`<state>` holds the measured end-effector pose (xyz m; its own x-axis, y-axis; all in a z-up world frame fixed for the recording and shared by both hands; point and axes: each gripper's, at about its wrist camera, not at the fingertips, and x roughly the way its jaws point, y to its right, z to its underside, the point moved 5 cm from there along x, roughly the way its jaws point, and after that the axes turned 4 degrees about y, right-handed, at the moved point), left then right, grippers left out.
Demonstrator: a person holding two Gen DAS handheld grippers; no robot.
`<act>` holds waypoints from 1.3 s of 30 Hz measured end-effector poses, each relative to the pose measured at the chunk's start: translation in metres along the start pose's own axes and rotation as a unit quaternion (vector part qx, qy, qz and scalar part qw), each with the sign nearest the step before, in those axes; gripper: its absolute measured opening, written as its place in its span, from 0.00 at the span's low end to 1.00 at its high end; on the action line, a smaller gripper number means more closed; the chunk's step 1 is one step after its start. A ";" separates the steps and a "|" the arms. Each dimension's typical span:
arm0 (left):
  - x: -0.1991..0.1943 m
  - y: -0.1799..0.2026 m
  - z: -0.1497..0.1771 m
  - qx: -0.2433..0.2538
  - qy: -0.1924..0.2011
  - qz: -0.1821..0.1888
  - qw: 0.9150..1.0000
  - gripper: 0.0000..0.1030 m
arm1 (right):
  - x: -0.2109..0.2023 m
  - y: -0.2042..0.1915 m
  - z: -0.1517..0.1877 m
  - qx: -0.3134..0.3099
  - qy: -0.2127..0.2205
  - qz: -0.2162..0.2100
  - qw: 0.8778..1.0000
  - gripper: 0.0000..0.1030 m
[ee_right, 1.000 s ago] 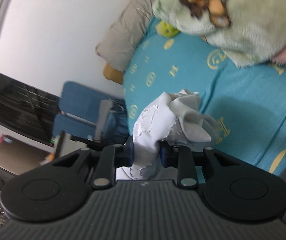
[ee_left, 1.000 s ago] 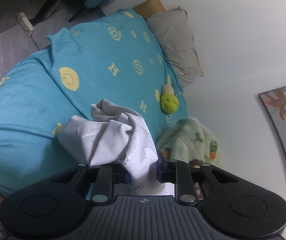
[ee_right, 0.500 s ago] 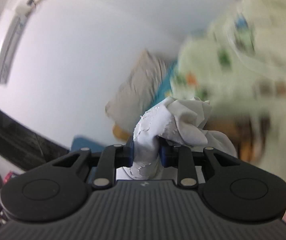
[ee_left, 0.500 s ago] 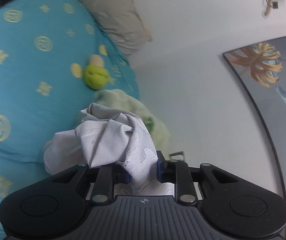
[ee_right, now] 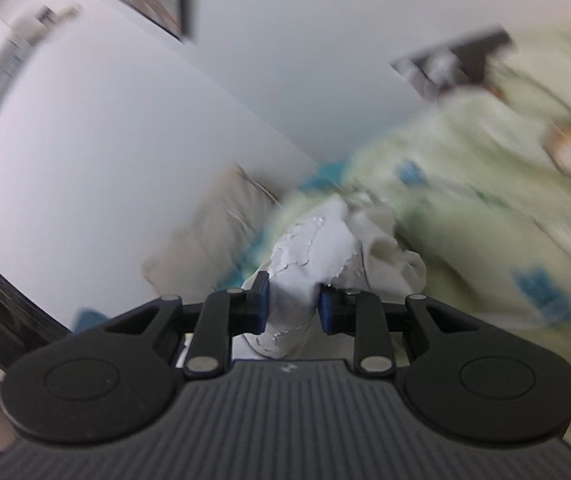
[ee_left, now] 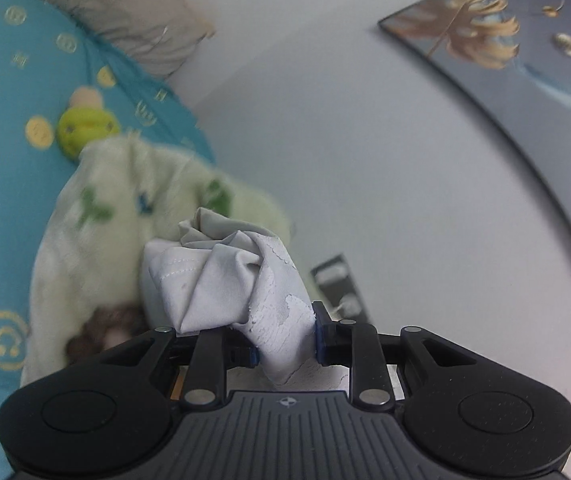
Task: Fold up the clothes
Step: 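Carry the folded T-shirt with the left gripper onto the green blanket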
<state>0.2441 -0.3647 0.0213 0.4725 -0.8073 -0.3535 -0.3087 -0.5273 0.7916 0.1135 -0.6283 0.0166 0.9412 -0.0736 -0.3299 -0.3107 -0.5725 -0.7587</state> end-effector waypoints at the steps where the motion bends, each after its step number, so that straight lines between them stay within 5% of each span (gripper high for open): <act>1: -0.001 -0.012 0.010 -0.001 -0.007 -0.003 1.000 0.25 | -0.003 0.011 0.012 0.010 -0.010 0.003 1.000 0.27; 11: -0.035 -0.087 0.071 0.018 -0.043 -0.039 0.998 0.32 | -0.043 0.069 0.088 0.045 -0.024 0.038 0.998 0.27; 20: -0.073 -0.044 0.061 0.134 -0.022 -0.125 0.983 0.75 | -0.079 0.046 0.079 0.048 -0.047 0.059 0.996 0.28; 26: -0.138 0.006 0.056 0.185 0.007 -0.121 0.975 0.77 | -0.127 -0.004 0.066 -0.019 -0.021 0.029 0.999 0.28; 33: -0.231 0.068 0.064 0.261 0.061 -0.117 0.956 0.82 | -0.191 -0.079 0.070 -0.149 0.031 -0.006 0.988 0.29; 39: -0.295 0.097 0.079 0.339 0.127 -0.123 0.924 0.93 | -0.234 -0.123 0.093 -0.251 0.085 -0.024 0.964 0.30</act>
<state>0.0093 -0.1985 0.1627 0.7498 -0.5974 -0.2844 -0.5707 -0.8015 0.1788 -0.0809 -0.4645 0.1344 0.9741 -0.1458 -0.1730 -0.2036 -0.8984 -0.3891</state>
